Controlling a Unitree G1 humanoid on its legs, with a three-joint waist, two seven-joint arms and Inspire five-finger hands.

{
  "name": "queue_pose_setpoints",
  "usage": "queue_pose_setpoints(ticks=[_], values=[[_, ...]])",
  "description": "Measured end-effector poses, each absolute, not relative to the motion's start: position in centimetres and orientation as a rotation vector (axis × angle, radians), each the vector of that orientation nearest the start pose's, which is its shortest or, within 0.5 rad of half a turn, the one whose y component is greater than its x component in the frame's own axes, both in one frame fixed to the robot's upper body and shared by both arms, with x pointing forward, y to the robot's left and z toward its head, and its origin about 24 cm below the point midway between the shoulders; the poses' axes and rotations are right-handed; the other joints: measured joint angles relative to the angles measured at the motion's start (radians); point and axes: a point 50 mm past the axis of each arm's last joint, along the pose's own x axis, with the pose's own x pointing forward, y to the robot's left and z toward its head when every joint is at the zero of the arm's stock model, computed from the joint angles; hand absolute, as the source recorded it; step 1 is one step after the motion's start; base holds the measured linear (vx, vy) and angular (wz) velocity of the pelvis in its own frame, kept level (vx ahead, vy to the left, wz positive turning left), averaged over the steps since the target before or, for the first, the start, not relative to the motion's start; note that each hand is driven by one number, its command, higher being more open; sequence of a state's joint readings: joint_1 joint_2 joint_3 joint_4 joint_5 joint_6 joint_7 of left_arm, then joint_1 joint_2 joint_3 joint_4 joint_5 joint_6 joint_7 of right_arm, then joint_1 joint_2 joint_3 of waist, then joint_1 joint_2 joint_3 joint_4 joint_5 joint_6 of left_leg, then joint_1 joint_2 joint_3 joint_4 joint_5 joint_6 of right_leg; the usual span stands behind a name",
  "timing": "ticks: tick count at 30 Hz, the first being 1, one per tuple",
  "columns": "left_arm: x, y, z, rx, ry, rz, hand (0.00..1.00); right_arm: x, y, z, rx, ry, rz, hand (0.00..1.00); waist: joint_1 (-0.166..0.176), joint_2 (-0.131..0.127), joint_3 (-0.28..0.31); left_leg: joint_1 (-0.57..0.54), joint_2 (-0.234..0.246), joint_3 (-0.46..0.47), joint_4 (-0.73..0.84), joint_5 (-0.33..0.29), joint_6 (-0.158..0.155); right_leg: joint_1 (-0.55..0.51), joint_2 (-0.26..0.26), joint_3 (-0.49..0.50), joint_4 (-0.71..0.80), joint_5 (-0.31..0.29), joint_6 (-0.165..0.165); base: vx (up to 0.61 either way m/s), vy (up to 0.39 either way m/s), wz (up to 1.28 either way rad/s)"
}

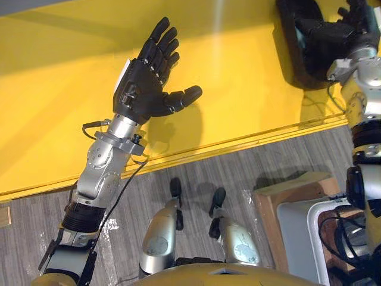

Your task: Walk over and take three plastic housings, then place them on the shelf

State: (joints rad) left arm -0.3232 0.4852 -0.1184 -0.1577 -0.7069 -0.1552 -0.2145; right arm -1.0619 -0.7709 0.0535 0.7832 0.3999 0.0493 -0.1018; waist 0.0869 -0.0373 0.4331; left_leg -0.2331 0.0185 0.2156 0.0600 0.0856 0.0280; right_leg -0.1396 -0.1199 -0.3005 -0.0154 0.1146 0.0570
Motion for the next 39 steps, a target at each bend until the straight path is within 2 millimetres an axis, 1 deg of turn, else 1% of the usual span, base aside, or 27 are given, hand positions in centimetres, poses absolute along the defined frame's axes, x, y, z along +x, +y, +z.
queue_pose_setpoints(ticks=[3,4,6,9,11,12,17,22,34,39], values=[[28.4,16.5,18.1,-0.174,-0.527,-0.497,1.00,37.6,-31.3,27.9,-0.191,-0.287,-0.428,1.00,0.003,0.001,0.001,-0.010,0.002,0.000,0.015,-0.010,0.000,-0.004,0.000,0.001,0.000,0.000,0.000,0.00,0.007,-0.02],[28.3,16.6,18.3,-0.177,-0.544,-0.491,1.00,37.6,-31.2,28.3,-0.190,-0.294,-0.454,1.00,0.002,0.003,0.002,-0.032,0.008,0.002,0.048,-0.027,-0.001,-0.016,0.001,0.002,0.008,-0.002,-0.003,0.00,0.017,-0.05],[28.4,16.5,18.6,-0.182,-0.556,-0.492,1.00,37.6,-31.2,29.0,-0.183,-0.308,-0.468,1.00,-0.002,0.011,0.013,-0.040,0.011,0.001,0.064,-0.032,0.003,-0.020,0.001,0.001,0.017,-0.004,-0.007,0.00,0.000,0.00],[28.7,16.2,18.9,-0.200,-0.561,-0.501,1.00,37.4,-31.5,30.4,-0.171,-0.337,-0.496,1.00,-0.004,0.035,0.037,-0.044,0.011,0.002,0.076,-0.036,0.006,-0.023,-0.001,0.002,0.027,-0.006,-0.008,-0.03,0.024,-0.01],[28.8,16.3,18.9,-0.214,-0.562,-0.491,1.00,37.4,-31.5,30.5,-0.172,-0.338,-0.492,1.00,-0.005,0.035,0.037,-0.049,0.012,0.003,0.077,-0.035,0.006,-0.031,-0.001,0.003,0.031,-0.006,-0.009,-0.01,0.016,-0.02],[28.8,16.3,18.9,-0.215,-0.565,-0.490,1.00,37.4,-31.5,30.6,-0.173,-0.340,-0.488,0.00,-0.007,0.035,0.037,-0.052,0.012,0.003,0.079,-0.035,0.007,-0.033,-0.001,0.003,0.031,-0.006,-0.009,0.00,0.000,0.00],[28.8,16.3,18.9,-0.215,-0.565,-0.489,1.00,37.4,-31.4,30.6,-0.185,-0.335,-0.448,0.00,-0.011,0.035,0.037,-0.052,0.012,0.003,0.080,-0.035,0.007,-0.033,-0.002,0.003,0.033,-0.006,-0.008,0.00,0.012,0.00],[28.8,16.3,18.9,-0.215,-0.565,-0.487,1.00,37.0,-32.1,30.9,-0.239,-0.323,-0.443,0.00,-0.012,0.036,0.037,-0.051,0.012,0.003,0.081,-0.035,0.007,-0.032,-0.002,0.002,0.033,-0.006,-0.009,0.00,0.000,0.00],[28.7,16.3,18.8,-0.219,-0.562,-0.485,1.00,37.8,-30.9,29.7,-0.343,-0.257,-0.324,0.00,-0.029,0.040,0.036,-0.033,0.011,-0.003,0.074,-0.032,0.005,-0.016,-0.003,-0.011,0.040,-0.015,-0.018,0.00,0.011,0.02],[28.7,16.3,18.6,-0.222,-0.560,-0.483,1.00,38.0,-30.5,29.4,-0.375,-0.244,-0.303,0.00,-0.028,0.048,0.034,-0.012,0.007,-0.006,0.045,-0.013,0.003,-0.012,-0.007,-0.017,0.053,-0.020,-0.026,-0.01,0.010,0.01]])
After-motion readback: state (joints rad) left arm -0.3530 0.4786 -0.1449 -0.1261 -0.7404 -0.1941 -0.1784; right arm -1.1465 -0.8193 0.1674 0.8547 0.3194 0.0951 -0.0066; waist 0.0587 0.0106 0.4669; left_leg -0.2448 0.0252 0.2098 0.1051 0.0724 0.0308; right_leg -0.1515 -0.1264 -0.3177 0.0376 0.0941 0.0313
